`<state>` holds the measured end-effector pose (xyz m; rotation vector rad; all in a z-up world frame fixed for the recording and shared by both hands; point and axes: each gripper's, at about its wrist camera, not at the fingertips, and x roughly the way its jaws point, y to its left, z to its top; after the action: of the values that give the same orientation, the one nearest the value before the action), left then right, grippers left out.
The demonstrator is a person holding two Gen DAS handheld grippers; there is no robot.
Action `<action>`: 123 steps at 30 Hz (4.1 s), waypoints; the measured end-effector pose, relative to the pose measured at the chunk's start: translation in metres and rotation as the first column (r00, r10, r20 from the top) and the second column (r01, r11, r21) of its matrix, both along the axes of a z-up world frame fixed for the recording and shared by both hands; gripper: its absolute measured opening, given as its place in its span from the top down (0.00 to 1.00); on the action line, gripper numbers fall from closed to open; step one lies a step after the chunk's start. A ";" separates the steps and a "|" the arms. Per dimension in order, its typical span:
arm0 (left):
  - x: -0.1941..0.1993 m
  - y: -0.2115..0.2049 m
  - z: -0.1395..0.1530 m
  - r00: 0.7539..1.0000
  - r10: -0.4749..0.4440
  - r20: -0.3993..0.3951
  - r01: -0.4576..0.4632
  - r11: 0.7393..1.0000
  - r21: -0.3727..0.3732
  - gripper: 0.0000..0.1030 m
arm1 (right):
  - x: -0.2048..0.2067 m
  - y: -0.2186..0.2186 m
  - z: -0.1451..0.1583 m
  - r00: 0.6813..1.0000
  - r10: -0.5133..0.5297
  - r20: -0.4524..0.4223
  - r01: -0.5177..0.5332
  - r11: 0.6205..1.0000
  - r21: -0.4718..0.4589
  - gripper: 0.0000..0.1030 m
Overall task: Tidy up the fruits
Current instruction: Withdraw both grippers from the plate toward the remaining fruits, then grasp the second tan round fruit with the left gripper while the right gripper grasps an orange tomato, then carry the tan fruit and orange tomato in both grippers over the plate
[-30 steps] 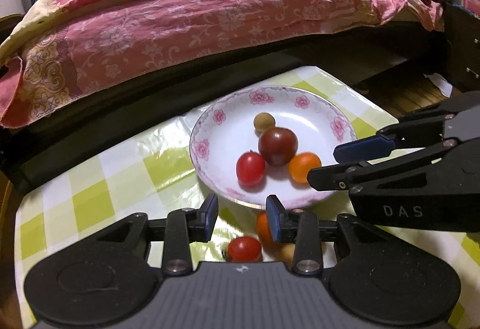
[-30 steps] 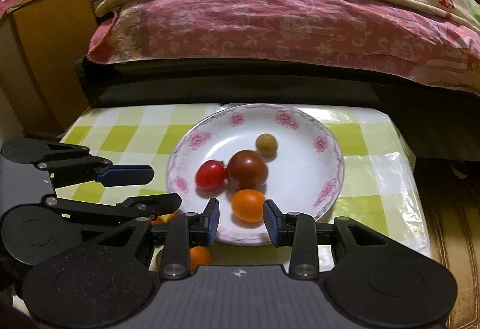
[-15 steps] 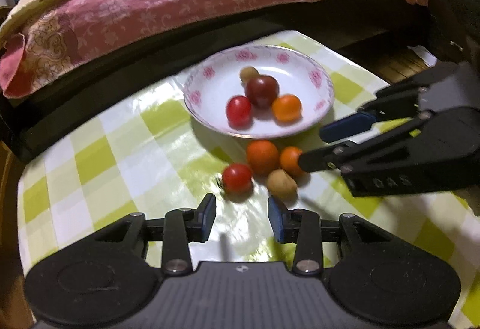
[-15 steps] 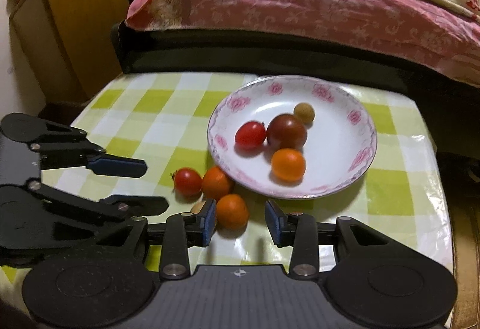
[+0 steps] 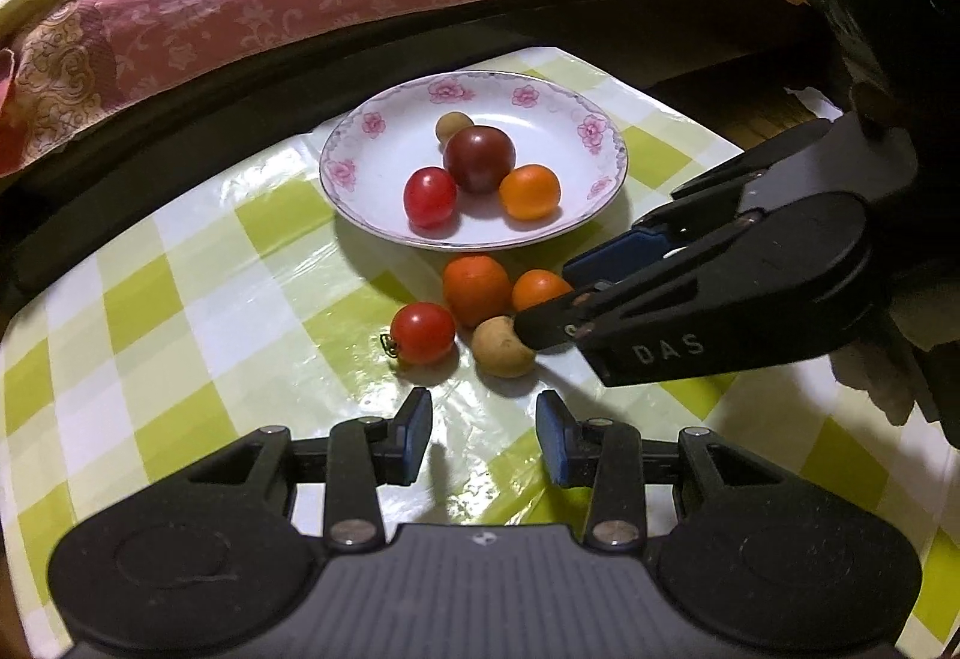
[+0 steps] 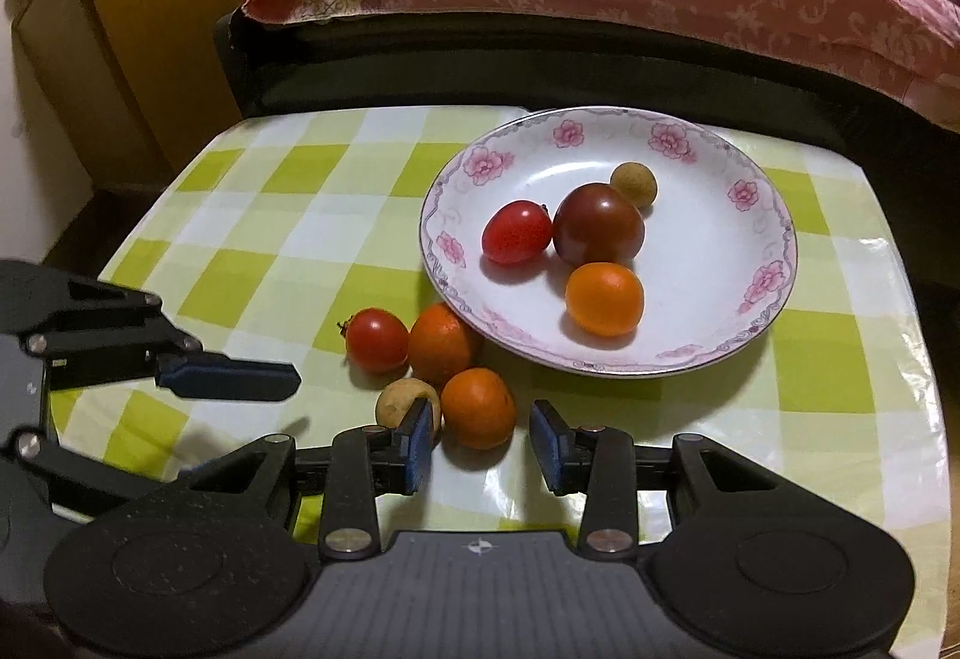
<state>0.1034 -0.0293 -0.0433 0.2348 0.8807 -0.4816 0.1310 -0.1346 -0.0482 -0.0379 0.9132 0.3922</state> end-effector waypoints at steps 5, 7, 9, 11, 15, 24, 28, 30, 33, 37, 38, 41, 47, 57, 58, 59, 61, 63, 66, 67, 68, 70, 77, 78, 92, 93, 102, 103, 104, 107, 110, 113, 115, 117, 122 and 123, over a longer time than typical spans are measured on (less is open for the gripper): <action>0.002 -0.001 -0.003 1.000 -0.010 -0.001 0.010 1.000 -0.009 0.55 | 0.004 -0.004 0.000 0.999 -0.012 -0.036 0.014 0.999 0.043 0.77; 0.003 0.000 -0.005 1.000 -0.007 -0.005 0.007 1.000 -0.014 0.55 | 0.002 -0.005 0.001 0.999 -0.011 -0.045 0.014 0.999 0.047 0.77; 0.005 0.000 -0.007 1.000 0.001 -0.014 -0.001 1.000 -0.019 0.55 | 0.000 -0.006 0.002 0.999 -0.007 -0.051 0.010 0.999 0.050 0.78; 0.008 -0.001 -0.010 1.000 0.003 -0.023 -0.004 1.000 -0.030 0.55 | -0.003 -0.009 0.003 0.998 -0.011 -0.057 0.014 0.999 0.049 0.78; 0.012 -0.010 -0.016 1.000 0.007 -0.003 -0.007 1.000 -0.019 0.55 | -0.008 -0.018 0.007 0.998 -0.028 -0.047 0.030 0.999 0.030 0.78; 0.015 -0.023 -0.022 0.998 0.037 0.060 -0.035 0.999 -0.021 0.56 | -0.014 -0.028 0.004 0.999 -0.031 -0.034 0.030 0.999 -0.017 0.77; 0.011 -0.027 -0.021 0.996 0.024 0.082 -0.024 1.000 -0.006 0.64 | -0.016 -0.025 0.002 1.000 -0.015 -0.019 0.014 0.999 -0.037 0.76; 0.009 -0.029 -0.022 0.995 0.025 0.095 -0.026 1.000 0.006 0.65 | -0.016 -0.025 0.000 1.000 -0.016 -0.024 0.016 0.999 -0.033 0.75; 0.009 -0.028 -0.022 0.995 0.024 0.094 -0.024 1.000 0.004 0.65 | -0.016 -0.023 0.000 1.000 -0.013 -0.021 0.012 0.999 -0.038 0.75; 0.010 -0.029 -0.022 0.995 0.021 0.094 -0.021 1.000 0.006 0.65 | -0.016 -0.023 0.000 1.000 -0.013 -0.023 0.012 0.999 -0.030 0.74; 0.010 -0.029 -0.022 0.995 0.022 0.095 -0.022 1.000 0.005 0.64 | -0.016 -0.023 0.000 1.000 -0.013 -0.021 0.012 0.999 -0.031 0.74; 0.011 -0.027 -0.023 0.995 0.027 0.095 -0.026 1.000 -0.009 0.63 | -0.015 -0.024 0.000 1.000 -0.019 -0.020 0.018 0.999 -0.030 0.74; 0.009 -0.027 -0.024 0.995 0.019 0.103 -0.018 1.000 -0.012 0.64 | -0.015 -0.022 0.000 0.999 -0.019 -0.026 0.018 0.999 -0.039 0.76; -0.007 -0.021 -0.016 0.998 0.005 0.063 -0.007 1.000 0.029 0.65 | -0.026 -0.022 0.000 0.999 0.014 -0.034 -0.016 0.998 -0.066 0.76; -0.010 -0.020 -0.016 0.998 0.006 0.059 -0.008 0.999 0.033 0.65 | -0.028 -0.022 0.000 0.999 0.020 -0.029 -0.022 0.997 -0.071 0.76; -0.013 -0.019 -0.017 0.998 0.007 0.057 -0.009 0.999 0.038 0.65 | -0.031 -0.021 0.000 0.999 0.026 -0.026 -0.028 0.997 -0.078 0.76; -0.017 -0.017 -0.018 0.998 0.013 0.058 -0.015 0.999 0.041 0.64 | -0.035 -0.021 0.000 0.999 0.033 -0.027 -0.035 0.996 -0.078 0.76; -0.019 -0.017 -0.019 0.998 0.020 0.062 -0.023 0.999 0.038 0.64 | -0.038 -0.020 -0.001 0.999 0.037 -0.026 -0.039 0.996 -0.084 0.76; -0.019 -0.016 -0.020 0.997 0.026 0.069 -0.028 0.999 0.029 0.64 | -0.039 -0.019 -0.003 0.999 0.040 -0.037 -0.043 0.995 -0.084 0.74; -0.020 -0.016 -0.020 0.997 0.023 0.075 -0.025 0.999 0.028 0.63 | -0.039 -0.019 -0.003 0.999 0.040 -0.033 -0.042 0.995 -0.087 0.74; -0.019 -0.016 -0.021 0.997 0.022 0.080 -0.024 0.999 0.025 0.63 | -0.040 -0.018 -0.003 0.999 0.045 -0.030 -0.047 0.995 -0.093 0.74; -0.018 -0.015 -0.022 0.996 0.025 0.088 -0.027 0.999 0.018 0.60 | -0.039 -0.017 -0.003 0.999 0.048 -0.027 -0.050 0.994 -0.097 0.73; -0.019 -0.011 -0.022 0.995 0.036 0.089 -0.036 0.999 0.005 0.57 | -0.039 -0.016 -0.002 0.998 0.054 -0.031 -0.057 0.993 -0.105 0.75; -0.021 -0.010 -0.023 0.995 0.038 0.093 -0.039 0.999 0.004 0.57 | -0.039 -0.016 -0.002 0.998 0.056 -0.030 -0.059 0.992 -0.109 0.75; -0.024 -0.012 -0.020 0.997 0.030 0.077 -0.031 1.000 0.006 0.64 | -0.036 -0.016 -0.001 0.999 0.038 -0.038 -0.042 0.994 -0.101 0.76; -0.023 -0.012 -0.019 0.997 0.035 0.074 -0.035 0.999 0.002 0.64 | -0.035 -0.016 0.000 0.999 0.034 -0.037 -0.038 0.995 -0.096 0.76; -0.006 -0.010 0.000 0.992 0.076 0.103 -0.071 0.996 -0.058 0.64 | -0.026 -0.025 0.018 1.000 -0.006 0.015 0.007 0.999 -0.044 0.76; -0.004 -0.011 0.002 0.991 0.075 0.108 -0.069 0.996 -0.060 0.64 | -0.025 -0.025 0.019 1.000 -0.012 0.019 0.013 0.999 -0.041 0.77; -0.001 -0.013 0.004 0.991 0.071 0.115 -0.065 0.996 -0.060 0.64 | -0.023 -0.026 0.021 1.000 -0.018 0.026 0.019 0.999 -0.037 0.77; 0.007 -0.017 0.008 0.989 0.072 0.132 -0.065 0.996 -0.059 0.64 | -0.017 -0.026 0.024 0.998 -0.033 0.045 0.034 0.999 -0.033 0.77; 0.017 -0.019 0.009 0.986 0.082 0.145 -0.074 0.995 -0.060 0.64 | -0.009 -0.026 0.027 0.997 -0.051 0.065 0.053 0.998 -0.031 0.77; 0.028 -0.019 0.010 0.984 0.097 0.152 -0.088 0.994 -0.071 0.64 | -0.001 -0.025 0.028 0.995 -0.061 0.080 0.065 0.997 -0.037 0.77; 0.035 -0.020 0.009 0.982 0.106 0.155 -0.096 0.993 -0.072 0.64 | 0.004 -0.026 0.027 0.994 -0.073 0.082 0.076 0.996 -0.039 0.77; 0.041 -0.020 0.009 0.981 0.110 0.159 -0.100 0.993 -0.069 0.64 | 0.009 -0.027 0.025 0.993 -0.083 0.084 0.086 0.995 -0.042 0.77; 0.054 -0.024 0.009 0.980 0.105 0.171 -0.097 0.994 -0.057 0.64 | 0.019 -0.031 0.022 0.991 -0.109 0.083 0.113 0.993 -0.045 0.77; 0.055 -0.025 0.009 0.980 0.103 0.171 -0.095 0.994 -0.053 0.64 | 0.020 -0.031 0.021 0.990 -0.114 0.082 0.118 0.992 -0.047 0.77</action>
<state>0.1587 -0.0547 -0.0344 0.1886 0.7071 -0.3813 0.1511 -0.1657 -0.0268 -0.0471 0.8429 0.2576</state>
